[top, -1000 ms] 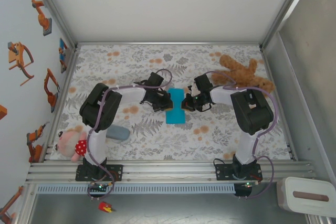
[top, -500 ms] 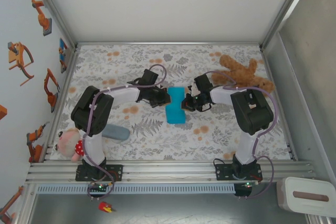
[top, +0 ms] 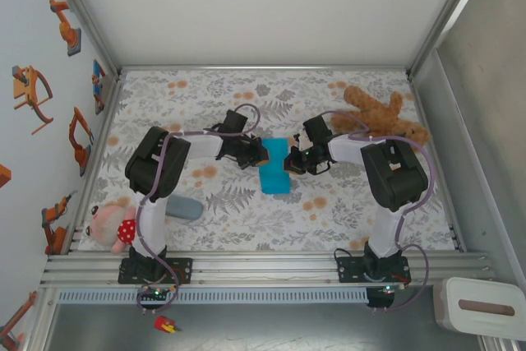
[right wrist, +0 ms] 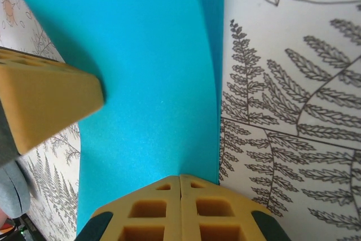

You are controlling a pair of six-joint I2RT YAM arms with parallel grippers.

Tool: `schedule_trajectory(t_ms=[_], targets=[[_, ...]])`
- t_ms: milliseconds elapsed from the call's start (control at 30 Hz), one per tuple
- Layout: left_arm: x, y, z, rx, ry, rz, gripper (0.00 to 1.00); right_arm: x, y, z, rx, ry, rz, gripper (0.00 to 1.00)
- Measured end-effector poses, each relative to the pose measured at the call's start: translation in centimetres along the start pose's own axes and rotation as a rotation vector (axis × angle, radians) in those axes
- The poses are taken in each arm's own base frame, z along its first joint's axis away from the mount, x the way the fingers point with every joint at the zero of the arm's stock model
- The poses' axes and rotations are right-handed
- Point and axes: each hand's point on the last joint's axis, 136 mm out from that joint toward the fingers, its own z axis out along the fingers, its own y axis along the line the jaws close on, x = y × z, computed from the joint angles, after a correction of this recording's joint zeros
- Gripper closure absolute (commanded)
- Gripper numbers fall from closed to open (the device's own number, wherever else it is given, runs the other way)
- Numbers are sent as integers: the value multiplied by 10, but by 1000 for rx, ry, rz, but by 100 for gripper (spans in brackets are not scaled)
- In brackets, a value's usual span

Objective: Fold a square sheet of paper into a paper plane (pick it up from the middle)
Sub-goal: First fold the square sheet of paper in half at the center of the table.

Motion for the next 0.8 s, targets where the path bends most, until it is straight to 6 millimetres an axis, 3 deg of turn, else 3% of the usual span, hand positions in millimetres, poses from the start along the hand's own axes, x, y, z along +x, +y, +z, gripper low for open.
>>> schedule_trajectory(t_ms=[233, 333, 500, 567, 633, 800], targets=[[-15, 28, -34, -60, -60, -44, 100, 0, 0, 0, 4, -2, -1, 100], [-13, 16, -41, -50, -87, -24, 100, 0, 0, 0, 5, -3, -1, 100], [13, -40, -19, 46, -70, 82, 100, 0, 0, 0, 5, -3, -1, 100], [20, -52, -6, 73, -47, 97, 100, 0, 0, 0, 5, -3, -1, 100], [19, -51, 5, 78, -34, 89, 100, 0, 0, 0, 5, -3, -1, 100], [3, -23, 20, 45, -30, 20, 100, 0, -1, 0, 6, -3, -1, 100]])
